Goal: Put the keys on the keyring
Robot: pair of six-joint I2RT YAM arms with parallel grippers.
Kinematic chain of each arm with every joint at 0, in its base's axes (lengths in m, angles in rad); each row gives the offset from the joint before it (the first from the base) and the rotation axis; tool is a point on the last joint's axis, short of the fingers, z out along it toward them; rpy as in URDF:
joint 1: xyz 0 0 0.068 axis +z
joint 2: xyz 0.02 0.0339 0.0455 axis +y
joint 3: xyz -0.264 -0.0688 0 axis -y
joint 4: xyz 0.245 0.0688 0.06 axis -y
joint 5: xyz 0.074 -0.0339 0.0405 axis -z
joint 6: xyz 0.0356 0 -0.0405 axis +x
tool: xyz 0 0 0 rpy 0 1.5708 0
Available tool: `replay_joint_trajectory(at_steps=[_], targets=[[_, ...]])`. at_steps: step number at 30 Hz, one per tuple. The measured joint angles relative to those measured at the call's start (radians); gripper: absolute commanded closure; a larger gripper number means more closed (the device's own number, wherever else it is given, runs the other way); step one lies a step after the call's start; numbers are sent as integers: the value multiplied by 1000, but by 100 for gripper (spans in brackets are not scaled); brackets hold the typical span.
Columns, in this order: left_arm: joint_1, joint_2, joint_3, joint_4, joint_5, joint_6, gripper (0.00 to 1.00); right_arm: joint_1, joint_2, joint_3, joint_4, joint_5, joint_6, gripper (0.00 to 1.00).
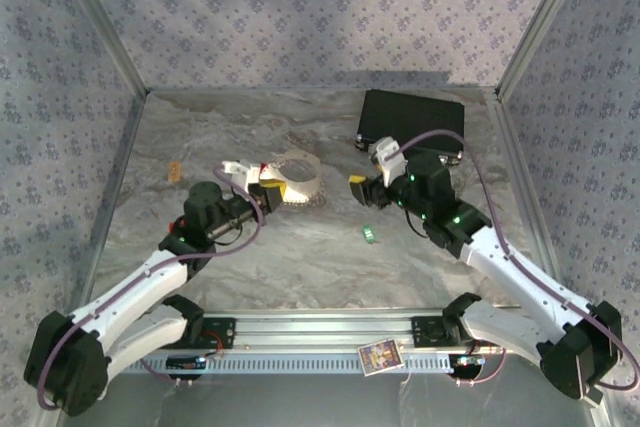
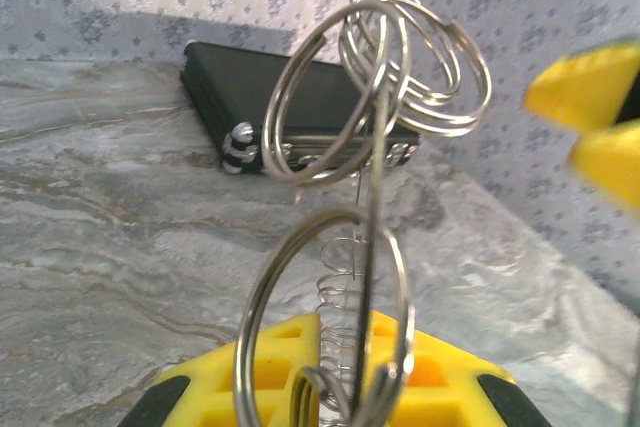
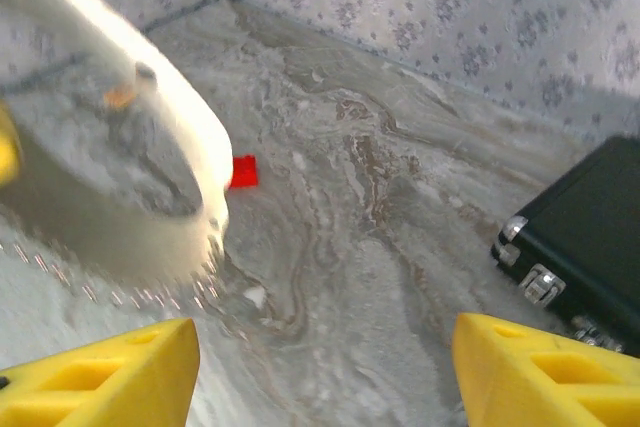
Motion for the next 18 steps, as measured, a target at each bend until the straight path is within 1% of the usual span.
replay_joint_trajectory(at_steps=[2, 5, 8, 14, 18], targets=[[51, -22, 18, -19, 81, -40, 100, 29, -23, -78, 56, -10, -111, 35], [111, -40, 36, -27, 182, -101, 100, 78, -34, -157, 118, -32, -260, 40], [142, -51, 40, -27, 269, -150, 100, 95, -33, -185, 156, -45, -361, 43], [145, -59, 51, -25, 409, -200, 100, 99, -21, -195, 266, -44, -452, 49], [145, -60, 55, -8, 469, -220, 100, 116, -2, -219, 336, -46, -473, 50]])
